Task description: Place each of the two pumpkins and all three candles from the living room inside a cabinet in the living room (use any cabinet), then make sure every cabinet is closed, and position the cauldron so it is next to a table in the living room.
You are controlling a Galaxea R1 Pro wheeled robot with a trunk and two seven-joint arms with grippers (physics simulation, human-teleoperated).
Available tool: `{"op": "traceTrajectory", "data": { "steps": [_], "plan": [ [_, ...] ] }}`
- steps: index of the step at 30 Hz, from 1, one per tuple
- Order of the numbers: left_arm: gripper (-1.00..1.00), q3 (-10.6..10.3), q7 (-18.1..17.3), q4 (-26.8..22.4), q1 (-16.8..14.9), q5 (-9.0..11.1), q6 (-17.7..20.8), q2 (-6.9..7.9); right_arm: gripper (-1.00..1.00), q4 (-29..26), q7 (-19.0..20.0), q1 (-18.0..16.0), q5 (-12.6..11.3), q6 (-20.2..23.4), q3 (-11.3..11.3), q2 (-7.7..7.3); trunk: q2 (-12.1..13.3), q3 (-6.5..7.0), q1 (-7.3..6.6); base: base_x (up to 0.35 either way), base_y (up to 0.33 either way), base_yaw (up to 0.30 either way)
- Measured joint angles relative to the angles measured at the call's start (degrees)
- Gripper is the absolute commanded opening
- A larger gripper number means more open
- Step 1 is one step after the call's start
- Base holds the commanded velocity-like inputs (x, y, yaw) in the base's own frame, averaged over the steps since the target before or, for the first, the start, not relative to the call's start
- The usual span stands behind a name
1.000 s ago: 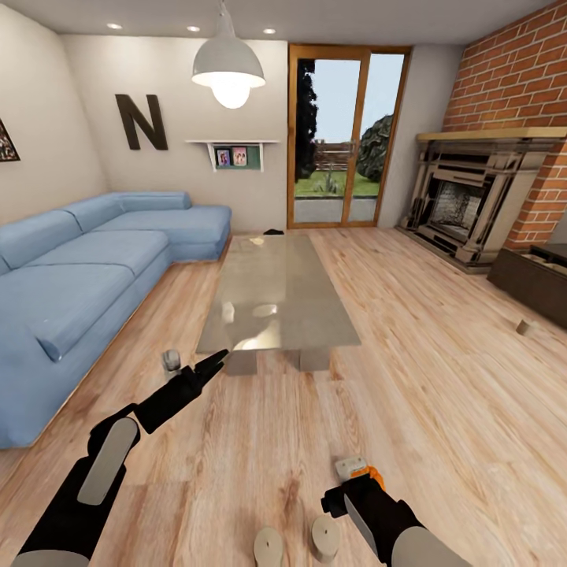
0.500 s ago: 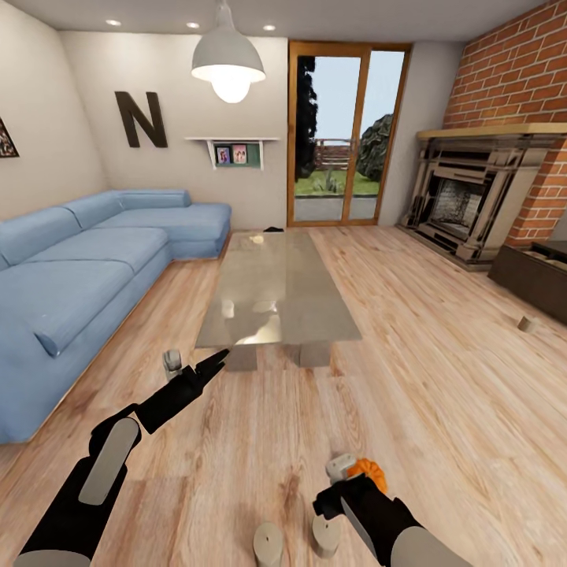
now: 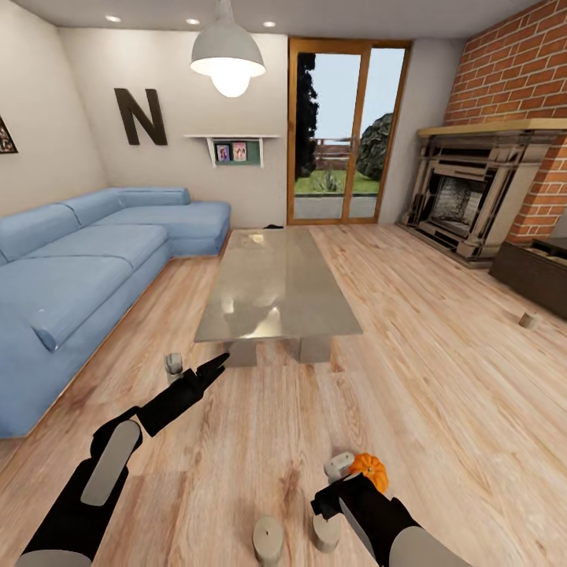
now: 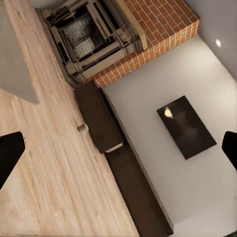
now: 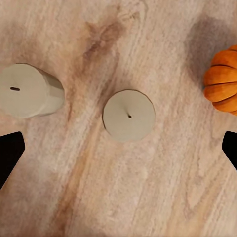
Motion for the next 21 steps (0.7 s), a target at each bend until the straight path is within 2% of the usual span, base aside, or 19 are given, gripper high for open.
{"op": "traceTrajectory", "data": {
  "steps": [21],
  "plan": [
    [1.00,0.07,-0.11,0.44,0.00,0.19,0.00,0.06,1.00,-0.53,0.19,0.00,0.04,-0.02,0.07,0.02,-8.42,-3.77,4.61,0.000,0.000,0.000]
  ]
}}
